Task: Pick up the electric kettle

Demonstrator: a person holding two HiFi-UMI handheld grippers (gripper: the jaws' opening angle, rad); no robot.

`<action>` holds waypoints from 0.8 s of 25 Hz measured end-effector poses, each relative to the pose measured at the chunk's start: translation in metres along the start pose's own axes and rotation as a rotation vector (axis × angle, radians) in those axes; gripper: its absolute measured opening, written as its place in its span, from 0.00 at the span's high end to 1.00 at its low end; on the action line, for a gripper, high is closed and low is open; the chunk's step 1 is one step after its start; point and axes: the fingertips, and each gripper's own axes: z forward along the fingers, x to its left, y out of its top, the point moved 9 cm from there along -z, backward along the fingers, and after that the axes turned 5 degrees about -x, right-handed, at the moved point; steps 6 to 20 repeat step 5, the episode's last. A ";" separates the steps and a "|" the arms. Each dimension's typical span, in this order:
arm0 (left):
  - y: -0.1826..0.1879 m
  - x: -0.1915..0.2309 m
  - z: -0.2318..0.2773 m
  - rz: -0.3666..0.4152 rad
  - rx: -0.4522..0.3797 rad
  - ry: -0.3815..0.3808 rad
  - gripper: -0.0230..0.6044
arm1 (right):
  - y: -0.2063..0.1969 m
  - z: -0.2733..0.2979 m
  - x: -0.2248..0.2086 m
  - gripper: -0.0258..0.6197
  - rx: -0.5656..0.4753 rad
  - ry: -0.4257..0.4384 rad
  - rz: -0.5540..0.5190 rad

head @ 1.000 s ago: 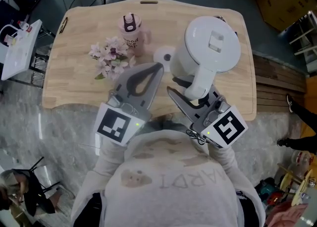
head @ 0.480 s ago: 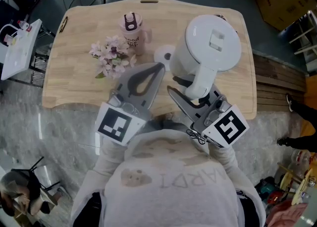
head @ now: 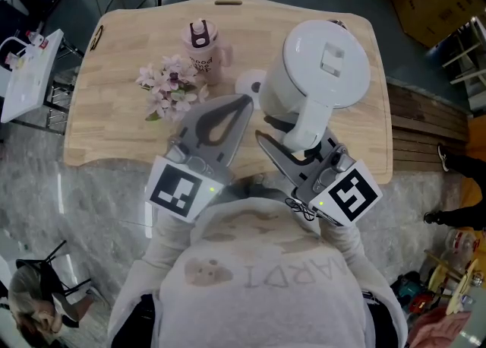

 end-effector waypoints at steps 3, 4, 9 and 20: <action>0.002 0.000 0.000 0.001 0.000 -0.001 0.94 | 0.002 0.001 0.000 0.82 0.003 -0.001 -0.006; 0.002 0.001 0.000 0.001 0.001 -0.002 0.94 | 0.003 0.001 -0.001 0.82 0.003 -0.001 -0.008; 0.003 0.001 0.001 0.001 0.001 -0.002 0.94 | 0.004 0.001 -0.001 0.82 0.004 -0.002 -0.010; 0.003 0.001 0.001 0.001 0.001 -0.002 0.94 | 0.004 0.001 -0.001 0.82 0.004 -0.002 -0.010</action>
